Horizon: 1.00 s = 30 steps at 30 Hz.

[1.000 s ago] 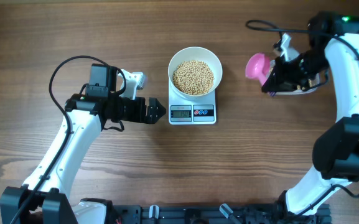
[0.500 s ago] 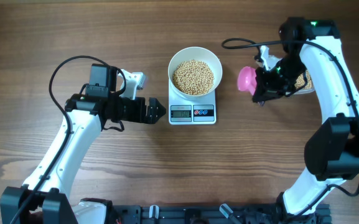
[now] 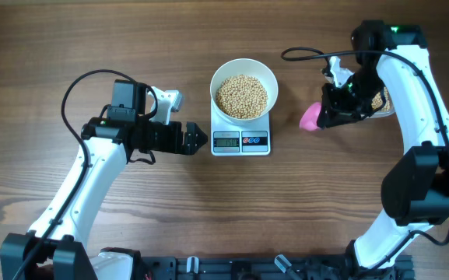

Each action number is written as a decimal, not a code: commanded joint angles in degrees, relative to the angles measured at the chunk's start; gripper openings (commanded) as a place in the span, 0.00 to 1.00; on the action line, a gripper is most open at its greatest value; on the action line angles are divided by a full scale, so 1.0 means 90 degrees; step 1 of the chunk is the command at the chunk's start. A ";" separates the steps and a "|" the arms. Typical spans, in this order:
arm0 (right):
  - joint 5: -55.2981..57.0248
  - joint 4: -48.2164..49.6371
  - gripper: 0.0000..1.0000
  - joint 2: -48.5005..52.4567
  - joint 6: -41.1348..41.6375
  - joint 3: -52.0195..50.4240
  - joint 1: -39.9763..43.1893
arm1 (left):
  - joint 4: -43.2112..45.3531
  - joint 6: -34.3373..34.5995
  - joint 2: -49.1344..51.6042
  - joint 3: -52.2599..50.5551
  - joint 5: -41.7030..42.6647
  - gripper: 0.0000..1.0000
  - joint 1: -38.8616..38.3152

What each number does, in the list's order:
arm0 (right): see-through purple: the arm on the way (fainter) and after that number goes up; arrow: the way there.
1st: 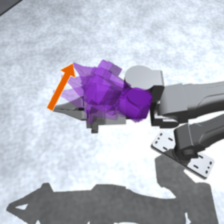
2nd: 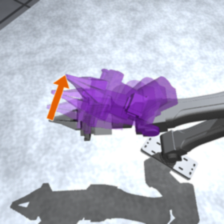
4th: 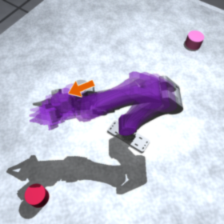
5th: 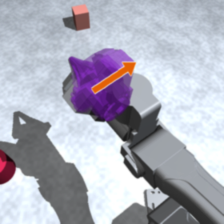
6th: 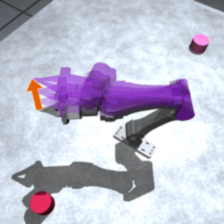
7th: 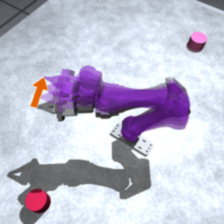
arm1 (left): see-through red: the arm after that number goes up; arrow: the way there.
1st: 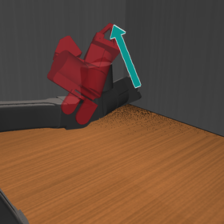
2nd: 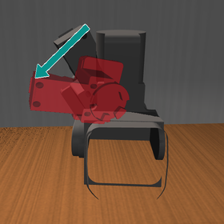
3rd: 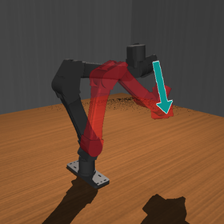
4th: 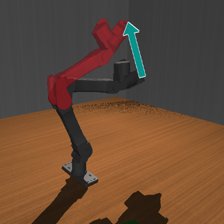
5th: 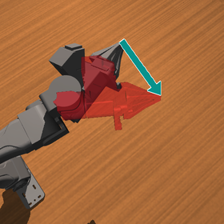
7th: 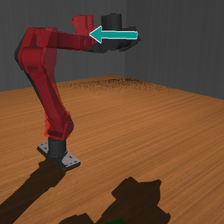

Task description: Scoop item into bowl and weigh 150g on scale

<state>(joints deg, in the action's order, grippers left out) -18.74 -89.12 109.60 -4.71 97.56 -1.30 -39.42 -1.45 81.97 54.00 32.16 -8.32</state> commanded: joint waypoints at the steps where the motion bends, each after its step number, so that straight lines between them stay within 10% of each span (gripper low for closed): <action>1: 0.0073 -0.0005 0.33 -0.0034 0.0029 -0.0063 0.0002 | 0.0022 -0.0129 0.0024 0.0121 -0.0041 1.00 -0.0017; 16: -0.0075 -0.0053 0.35 -0.0061 0.0138 0.1700 0.0075 | 0.0022 -0.0129 0.0024 0.0121 -0.0041 1.00 -0.0017; 20: 0.0478 0.0916 0.58 -0.0061 0.0474 0.2744 0.0097 | 0.0022 -0.0129 0.0024 0.0121 -0.0041 1.00 -0.0017; 23: 0.0607 0.2038 0.96 -0.0112 0.0571 0.3109 0.0104 | 0.0022 -0.0129 0.0024 0.0121 -0.0041 1.00 -0.0017; 30: 0.0629 0.3402 0.99 -0.0151 0.0602 0.3130 0.0104 | 0.0022 -0.0129 0.0024 0.0121 -0.0041 1.00 -0.0017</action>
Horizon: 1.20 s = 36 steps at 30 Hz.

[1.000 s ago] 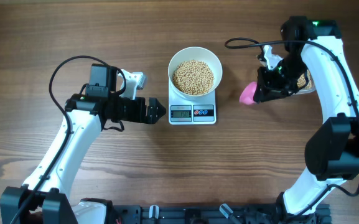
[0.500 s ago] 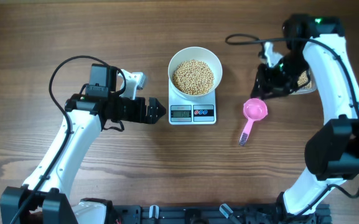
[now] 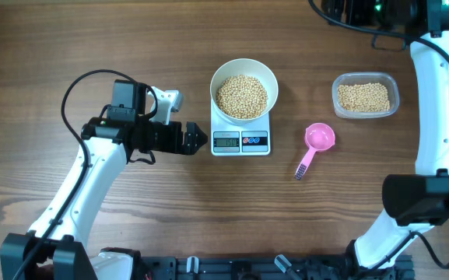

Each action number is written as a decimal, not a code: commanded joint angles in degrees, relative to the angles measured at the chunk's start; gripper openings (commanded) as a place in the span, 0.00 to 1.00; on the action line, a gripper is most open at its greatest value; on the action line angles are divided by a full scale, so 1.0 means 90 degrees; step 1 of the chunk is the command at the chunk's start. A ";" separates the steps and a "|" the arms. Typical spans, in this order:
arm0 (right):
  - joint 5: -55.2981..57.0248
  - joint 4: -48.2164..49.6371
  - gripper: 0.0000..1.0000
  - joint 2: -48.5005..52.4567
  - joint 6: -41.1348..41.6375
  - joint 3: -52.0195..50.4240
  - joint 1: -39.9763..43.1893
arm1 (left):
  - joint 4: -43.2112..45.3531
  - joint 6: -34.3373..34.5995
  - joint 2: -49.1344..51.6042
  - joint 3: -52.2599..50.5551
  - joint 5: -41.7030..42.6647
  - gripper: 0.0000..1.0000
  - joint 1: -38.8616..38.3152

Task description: Scoop item into bowl and weigh 150g on scale

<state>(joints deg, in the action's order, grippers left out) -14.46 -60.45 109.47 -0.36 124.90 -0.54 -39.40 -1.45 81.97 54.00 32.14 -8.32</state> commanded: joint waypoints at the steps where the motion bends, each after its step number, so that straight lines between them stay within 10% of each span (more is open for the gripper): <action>1: 0.0153 0.0299 1.00 -0.0136 0.0202 0.0092 0.0019 | 0.0019 -0.0129 0.0024 0.0121 -0.0039 1.00 -0.0017; 8: 0.0146 0.0367 1.00 -0.0522 0.1622 0.0092 0.0027 | 0.0019 -0.0129 0.0024 0.0121 -0.0039 1.00 -0.0017; 24: 0.1462 -0.3422 1.00 -0.3908 0.1229 0.0068 0.0024 | 0.0019 -0.0129 0.0024 0.0121 -0.0039 1.00 -0.0017; 36: 0.1392 -0.3521 1.00 -0.6127 0.2106 0.0039 0.0024 | 0.0019 -0.0129 0.0024 0.0121 -0.0039 1.00 -0.0017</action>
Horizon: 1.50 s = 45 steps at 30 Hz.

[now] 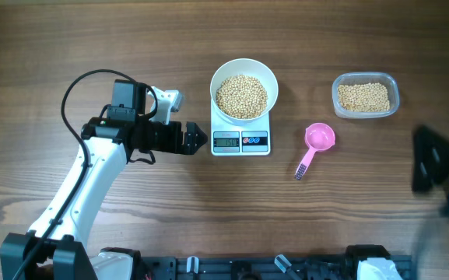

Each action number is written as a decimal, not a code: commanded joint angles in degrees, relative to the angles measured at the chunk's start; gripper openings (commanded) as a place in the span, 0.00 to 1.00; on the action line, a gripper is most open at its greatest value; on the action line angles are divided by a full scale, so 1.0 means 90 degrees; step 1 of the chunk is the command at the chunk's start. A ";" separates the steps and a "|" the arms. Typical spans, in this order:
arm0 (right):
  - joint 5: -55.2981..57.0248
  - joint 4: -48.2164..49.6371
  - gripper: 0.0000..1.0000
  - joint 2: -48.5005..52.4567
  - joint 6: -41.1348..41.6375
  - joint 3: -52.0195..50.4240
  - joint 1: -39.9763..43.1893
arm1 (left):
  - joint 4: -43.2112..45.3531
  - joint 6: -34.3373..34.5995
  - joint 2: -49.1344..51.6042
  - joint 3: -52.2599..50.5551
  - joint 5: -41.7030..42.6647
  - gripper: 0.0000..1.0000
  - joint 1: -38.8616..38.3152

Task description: Scoop item into bowl and weigh 150g on scale

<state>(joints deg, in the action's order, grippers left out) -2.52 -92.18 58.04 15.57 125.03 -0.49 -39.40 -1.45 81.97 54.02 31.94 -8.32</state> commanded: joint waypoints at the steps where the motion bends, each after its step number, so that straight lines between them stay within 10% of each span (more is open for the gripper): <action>1: 0.0066 0.0005 1.00 -0.0537 0.0338 0.0024 0.0022 | 0.0019 -0.0129 0.0024 0.0119 -0.0017 1.00 -0.0017; 20: 0.0070 0.0279 1.00 -0.1052 -0.0406 -0.2089 0.0019 | 0.0019 -0.0129 0.0024 0.0119 -0.0017 1.00 -0.0017; 45: -0.0454 0.9007 1.00 -0.5450 -0.0724 -1.1487 -0.0024 | 0.0019 -0.0129 0.0024 0.0119 -0.0017 1.00 -0.0017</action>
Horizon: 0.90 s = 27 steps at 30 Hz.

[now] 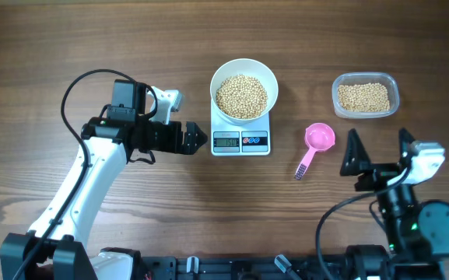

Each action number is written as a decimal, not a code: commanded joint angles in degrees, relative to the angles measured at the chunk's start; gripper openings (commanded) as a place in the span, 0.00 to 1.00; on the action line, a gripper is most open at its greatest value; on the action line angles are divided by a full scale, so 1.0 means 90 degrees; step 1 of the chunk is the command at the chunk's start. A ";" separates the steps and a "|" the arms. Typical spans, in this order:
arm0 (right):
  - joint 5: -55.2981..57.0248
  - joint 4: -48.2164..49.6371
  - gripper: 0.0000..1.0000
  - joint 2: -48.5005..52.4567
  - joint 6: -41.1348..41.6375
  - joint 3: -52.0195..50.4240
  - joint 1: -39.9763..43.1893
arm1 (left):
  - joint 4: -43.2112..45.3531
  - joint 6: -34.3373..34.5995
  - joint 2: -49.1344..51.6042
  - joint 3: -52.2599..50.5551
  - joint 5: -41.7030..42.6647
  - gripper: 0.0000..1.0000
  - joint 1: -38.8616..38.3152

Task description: Scoop item into bowl and weigh 150g on scale

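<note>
A white bowl [243, 74] full of soybeans sits on the small digital scale [240, 141] at the table's middle. Right of the scale, the pink scoop [317, 140] lies loose on the wood, handle toward the front. A clear container [366, 96] of soybeans stands at the far right. My right gripper [378, 149] is open near the front right, fingers pointing toward the container, nothing between them. Just left of the scale, my left gripper [197, 138] is shut and empty, its tip aimed at the scale.
Black cables loop over the left arm [92, 167] and near the right arm's base [411, 222]. Bare wooden table [131, 47] surrounds the scale.
My right arm was a blurred dark shape at the right edge; it now sits low at the front right with its gripper open. Scoop, bowl, container and left arm have not moved.
At first my right gripper was at the container with the pink scoop in it. Then the scoop lay on the table right of the scale and the arm was at the far edge. The arm then showed blurred at the right edge, and now rests front right.
</note>
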<state>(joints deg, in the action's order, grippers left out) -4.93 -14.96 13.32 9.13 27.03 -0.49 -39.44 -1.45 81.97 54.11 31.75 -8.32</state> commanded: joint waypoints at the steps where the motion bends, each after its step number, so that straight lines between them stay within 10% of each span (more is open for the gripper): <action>1: -0.0194 0.0597 1.00 -0.0610 -0.0007 -0.0799 -0.0034 | 0.0024 -0.0129 0.0024 0.0109 0.0005 1.00 -0.0017; 13: -0.0165 0.2431 1.00 -0.1460 0.0002 -0.2584 -0.0034 | 0.0024 -0.0129 0.0024 0.0109 0.0005 1.00 -0.0017; 27: -0.0121 0.1700 1.00 -0.1460 -0.0175 -0.2973 -0.0034 | 0.0024 -0.0129 0.0024 0.0109 0.0005 1.00 -0.0017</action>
<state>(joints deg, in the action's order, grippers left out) -5.78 0.03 1.10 8.69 0.36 -0.60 -39.40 -1.45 81.97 54.13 31.73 -8.32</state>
